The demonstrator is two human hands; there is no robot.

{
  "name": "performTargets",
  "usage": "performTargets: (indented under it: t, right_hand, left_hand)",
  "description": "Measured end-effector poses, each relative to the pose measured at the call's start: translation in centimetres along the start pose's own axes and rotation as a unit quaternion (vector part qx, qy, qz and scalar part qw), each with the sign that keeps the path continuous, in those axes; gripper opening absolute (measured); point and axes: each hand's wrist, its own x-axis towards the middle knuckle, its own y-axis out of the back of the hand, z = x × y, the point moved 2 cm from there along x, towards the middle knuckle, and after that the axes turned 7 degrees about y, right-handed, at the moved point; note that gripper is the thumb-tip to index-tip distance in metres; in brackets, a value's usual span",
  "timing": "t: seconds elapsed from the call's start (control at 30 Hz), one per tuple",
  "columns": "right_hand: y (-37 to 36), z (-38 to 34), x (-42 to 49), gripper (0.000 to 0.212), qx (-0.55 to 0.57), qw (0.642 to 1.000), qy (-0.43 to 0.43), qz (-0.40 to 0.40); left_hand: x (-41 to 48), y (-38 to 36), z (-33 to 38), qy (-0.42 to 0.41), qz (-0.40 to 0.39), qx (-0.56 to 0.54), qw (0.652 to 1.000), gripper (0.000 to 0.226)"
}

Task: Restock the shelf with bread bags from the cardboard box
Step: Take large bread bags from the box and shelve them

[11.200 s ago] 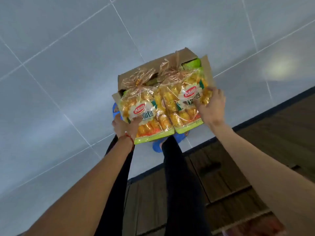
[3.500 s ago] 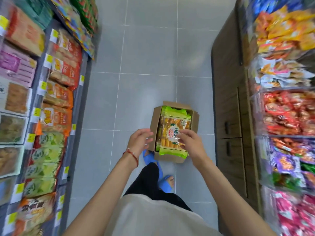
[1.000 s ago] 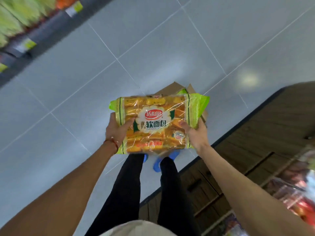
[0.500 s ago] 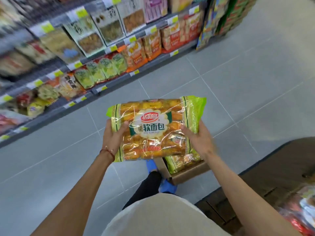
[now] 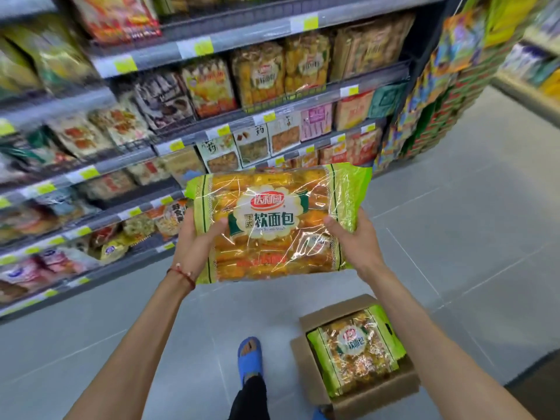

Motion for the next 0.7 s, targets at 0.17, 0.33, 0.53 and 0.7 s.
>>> performTargets:
  t: [0.17,0.33,0.53,0.7]
  right_hand:
    - [-5.0,-3.9,5.4,0.046,0.007,0.998,0.049,0.034]
    - [-8.1,-6.1,11.3,0.089,0.018,0.996,0.074,0.043]
    - [-9.8,-9.3,18.3,0.123,0.011,0.994,0.089,0.059]
    - [-10.0,-12.3,26.8,0.082,-0.01,0.988,0.147,0.048]
  left_hand:
    - [7.0,3.8,4.7,-0.054,0.0,0.049,0.997,0.082]
    - [12.9,6.0,9.7,-0.1,0.006,0.037,0.994,0.059]
    - [19.3,5.6,14.6,-0.143,0.016,0.019,0.989,0.075]
    - [25.3,3.8,18.8,-0.157,0.06,0.008,0.986,0.076]
